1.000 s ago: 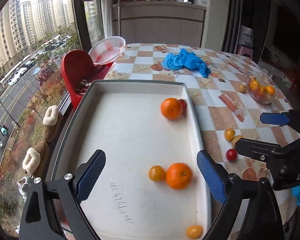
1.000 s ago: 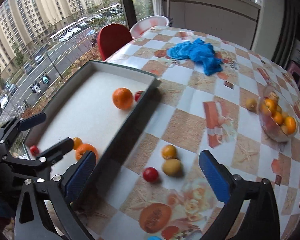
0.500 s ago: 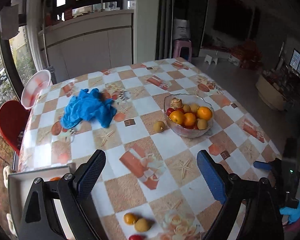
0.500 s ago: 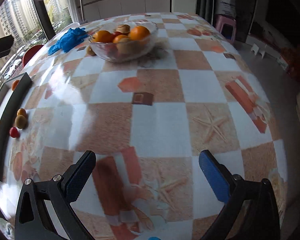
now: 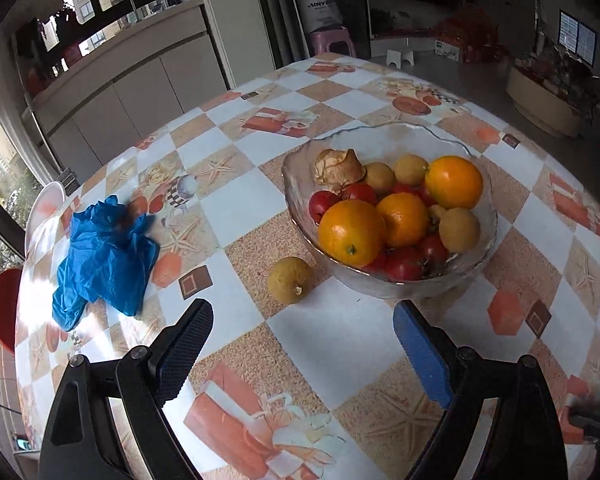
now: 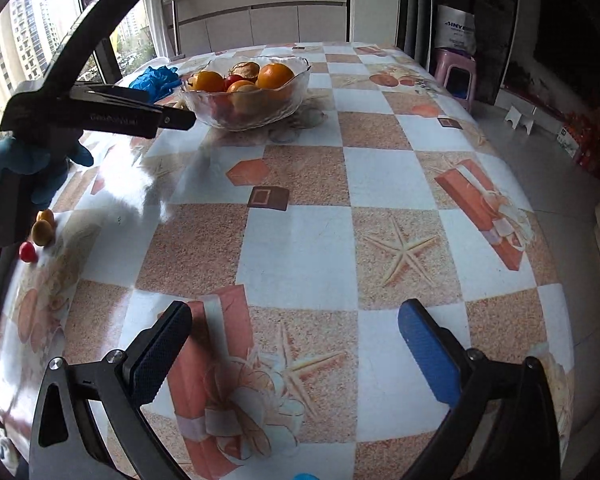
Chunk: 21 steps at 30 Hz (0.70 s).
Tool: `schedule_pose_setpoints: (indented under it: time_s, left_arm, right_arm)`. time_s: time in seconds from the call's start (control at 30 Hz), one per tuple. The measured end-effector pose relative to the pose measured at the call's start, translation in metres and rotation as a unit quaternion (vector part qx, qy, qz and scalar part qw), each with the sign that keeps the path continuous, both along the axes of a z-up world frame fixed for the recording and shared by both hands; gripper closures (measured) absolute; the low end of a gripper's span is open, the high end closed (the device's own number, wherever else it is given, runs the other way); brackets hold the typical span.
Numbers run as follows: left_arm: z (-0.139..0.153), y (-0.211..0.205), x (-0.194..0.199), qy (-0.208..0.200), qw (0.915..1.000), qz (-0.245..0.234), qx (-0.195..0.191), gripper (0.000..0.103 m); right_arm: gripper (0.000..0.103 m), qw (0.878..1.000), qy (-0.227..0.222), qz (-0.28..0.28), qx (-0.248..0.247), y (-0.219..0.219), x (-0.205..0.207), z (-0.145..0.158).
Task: Organize fruits
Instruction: 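Move the left tool to the brownish fruit beside the glass bowl, then close the left tool on the brownish round fruit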
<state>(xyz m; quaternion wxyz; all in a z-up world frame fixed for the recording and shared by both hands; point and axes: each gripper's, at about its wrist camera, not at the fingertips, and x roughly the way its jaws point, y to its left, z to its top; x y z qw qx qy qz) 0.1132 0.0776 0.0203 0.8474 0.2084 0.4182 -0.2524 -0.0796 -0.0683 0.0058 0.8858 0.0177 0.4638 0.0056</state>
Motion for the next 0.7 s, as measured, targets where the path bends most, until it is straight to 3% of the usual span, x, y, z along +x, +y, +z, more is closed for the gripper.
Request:
schedule_pose_setpoints:
  time_s: [0.07, 0.23, 0.33, 0.43, 0.5, 0.53, 0.7]
  left_arm:
    - [-0.005, -0.003, 0.007, 0.026, 0.9996, -0.007, -0.003, 0.011]
    - [-0.005, -0.011, 0.013, 0.027, 0.9992, -0.030, 0.007, 0.011]
    - [-0.009, -0.014, 0.021, 0.049, 0.9985, -0.025, 0.003, 0.015]
    - [-0.008, -0.014, 0.025, 0.085, 0.9957, -0.027, -0.025, 0.044]
    - [-0.006, -0.017, 0.024, 0.089, 0.9954, -0.025, -0.024, 0.062]
    - [-0.005, -0.018, 0.024, 0.089, 0.9955, -0.023, -0.023, 0.076]
    - [0.001, -0.013, 0.017, 0.089, 0.9956, -0.006, -0.030, 0.076]
  right_arm:
    - [0.000, 1.000, -0.001, 0.000, 0.002, -0.001, -0.001, 0.000]
    - [0.000, 1.000, -0.001, 0.001, 0.001, 0.000, 0.000, 0.000]
    - [0.000, 1.000, -0.001, 0.001, 0.002, -0.001, 0.001, 0.000]
    - [0.000, 1.000, -0.003, 0.000, 0.009, -0.003, 0.001, 0.000]
    - [0.000, 1.000, -0.003, 0.000, 0.010, -0.003, 0.001, 0.000]
    - [0.000, 1.000, -0.003, 0.001, 0.010, -0.003, 0.001, 0.000]
    - [0.000, 1.000, 0.002, 0.002, -0.007, 0.001, 0.001, -0.001]
